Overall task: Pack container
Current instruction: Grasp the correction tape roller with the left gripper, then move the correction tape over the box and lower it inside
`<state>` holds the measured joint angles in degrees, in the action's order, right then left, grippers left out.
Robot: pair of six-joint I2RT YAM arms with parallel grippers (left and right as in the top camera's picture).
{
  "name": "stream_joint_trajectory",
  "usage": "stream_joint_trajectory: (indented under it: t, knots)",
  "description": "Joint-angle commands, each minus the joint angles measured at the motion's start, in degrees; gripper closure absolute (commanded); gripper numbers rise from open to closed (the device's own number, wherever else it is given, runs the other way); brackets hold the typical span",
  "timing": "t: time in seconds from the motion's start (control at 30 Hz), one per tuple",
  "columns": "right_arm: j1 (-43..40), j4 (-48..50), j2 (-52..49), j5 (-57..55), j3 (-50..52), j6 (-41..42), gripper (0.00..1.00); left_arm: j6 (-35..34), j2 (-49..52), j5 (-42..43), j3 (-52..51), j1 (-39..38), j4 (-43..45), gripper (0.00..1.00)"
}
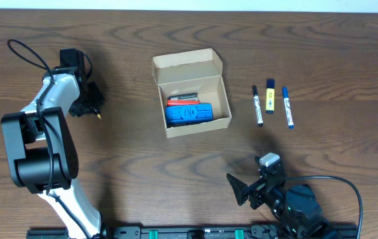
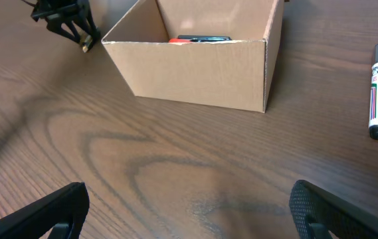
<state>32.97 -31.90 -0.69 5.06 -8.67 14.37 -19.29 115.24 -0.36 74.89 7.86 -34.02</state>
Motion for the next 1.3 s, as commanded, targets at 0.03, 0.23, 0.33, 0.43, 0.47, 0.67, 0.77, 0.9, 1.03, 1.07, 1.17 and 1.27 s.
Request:
stream_joint_trajectory:
  t: [0.03, 0.23, 0.33, 0.43, 0.47, 0.67, 0.77, 0.9, 1.03, 1.07, 1.17, 1.27]
  knots:
    - [0.4, 0.0, 0.3, -0.6, 0.2, -1.0, 0.01, 2.7, -4.8, -0.2, -1.1, -0.2, -0.6, 0.75]
    - [0.4, 0.0, 0.3, -0.6, 0.2, -1.0, 0.01, 7.7, -14.6, -0.2, -1.1, -2.8, -0.7, 0.75]
    - [0.4, 0.0, 0.3, -0.6, 0.2, -1.0, 0.01, 13.2, -20.3, 0.1, -1.1, -7.1, -0.4, 0.75]
    - [0.4, 0.0, 0.3, -0.6, 0.2, -1.0, 0.01, 20.3, -24.5, 0.3, -1.1, -13.1, 0.5, 0.74]
    - [0.4, 0.0, 0.3, -0.6, 0.2, -1.0, 0.01, 22.2, -25.7, 0.3, -1.1, -15.5, 1.1, 0.74]
    - [0.4, 0.0, 0.3, -0.6, 0.2, -1.0, 0.01, 32.1, -27.3, 2.3, -1.0, -29.3, 6.2, 0.77]
    - [0.4, 0.0, 0.3, -0.6, 0.2, -1.0, 0.01, 37.6, -27.1, 4.5, -1.0, -34.3, 8.8, 0.76]
    - [0.4, 0.0, 0.3, -0.6, 0.2, -1.0, 0.01, 46.8, -26.0, 6.9, -0.9, -38.2, 8.9, 0.73]
    - [0.4, 0.0, 0.3, -0.6, 0.2, -1.0, 0.01, 57.6, -23.5, 12.7, -0.9, -40.0, 6.3, 0.7]
    - [0.4, 0.0, 0.3, -0.6, 0.2, -1.0, 0.01, 59.6, -22.6, 12.5, -0.9, -40.3, 6.2, 0.7]
    - [0.4, 0.0, 0.3, -0.6, 0.2, -1.0, 0.01, 65.6, -19.1, 11.6, -0.9, -40.7, 6.2, 0.73]
    - [0.4, 0.0, 0.3, -0.6, 0.2, -1.0, 0.01, 67.6, -16.0, 10.8, -0.9, -40.7, 5.7, 0.77]
